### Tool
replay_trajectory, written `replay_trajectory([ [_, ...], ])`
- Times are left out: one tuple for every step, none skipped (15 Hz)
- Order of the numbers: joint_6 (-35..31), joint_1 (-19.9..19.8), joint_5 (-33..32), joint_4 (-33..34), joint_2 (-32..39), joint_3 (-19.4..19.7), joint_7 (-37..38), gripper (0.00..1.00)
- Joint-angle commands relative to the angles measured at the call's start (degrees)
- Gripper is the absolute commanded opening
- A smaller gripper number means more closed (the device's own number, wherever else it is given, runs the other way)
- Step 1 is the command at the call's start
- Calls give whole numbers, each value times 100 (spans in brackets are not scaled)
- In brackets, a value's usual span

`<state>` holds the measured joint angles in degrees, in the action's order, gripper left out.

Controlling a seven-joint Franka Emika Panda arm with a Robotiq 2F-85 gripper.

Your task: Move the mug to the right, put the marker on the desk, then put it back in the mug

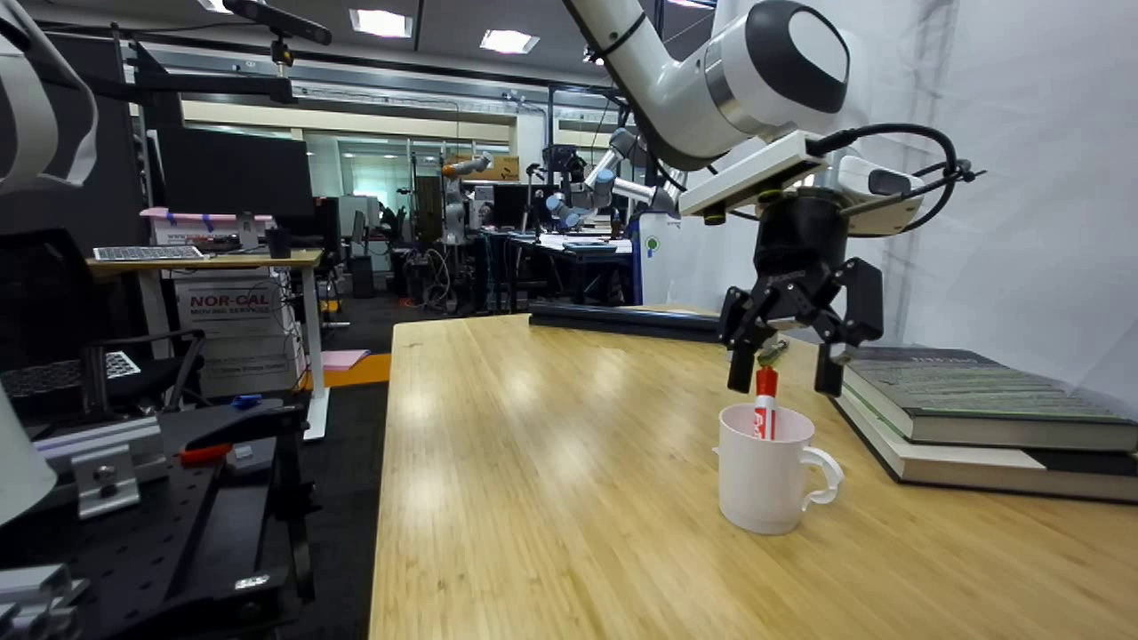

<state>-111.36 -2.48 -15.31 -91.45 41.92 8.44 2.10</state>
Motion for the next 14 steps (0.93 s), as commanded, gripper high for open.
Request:
replay_trajectory([
  [-12,17,-138,215,130,10,28,100],
  [-15,23,-140,262,171,9,26,100],
  [-12,28,-135,299,202,8,27,100],
  [-18,35,-136,325,225,6,26,100],
  [-14,43,-136,348,243,6,29,100],
  [-20,53,-140,377,271,10,37,75],
  [-20,64,-144,404,298,17,50,74],
  [-11,71,-142,423,313,22,60,66],
  [7,76,-139,444,324,27,75,60],
  [23,82,-144,459,331,33,87,52],
  [43,86,-150,478,344,40,99,46],
  [53,87,-151,494,352,43,105,38],
  [62,87,-150,510,362,46,111,31],
  [77,89,-152,531,379,53,125,25],
])
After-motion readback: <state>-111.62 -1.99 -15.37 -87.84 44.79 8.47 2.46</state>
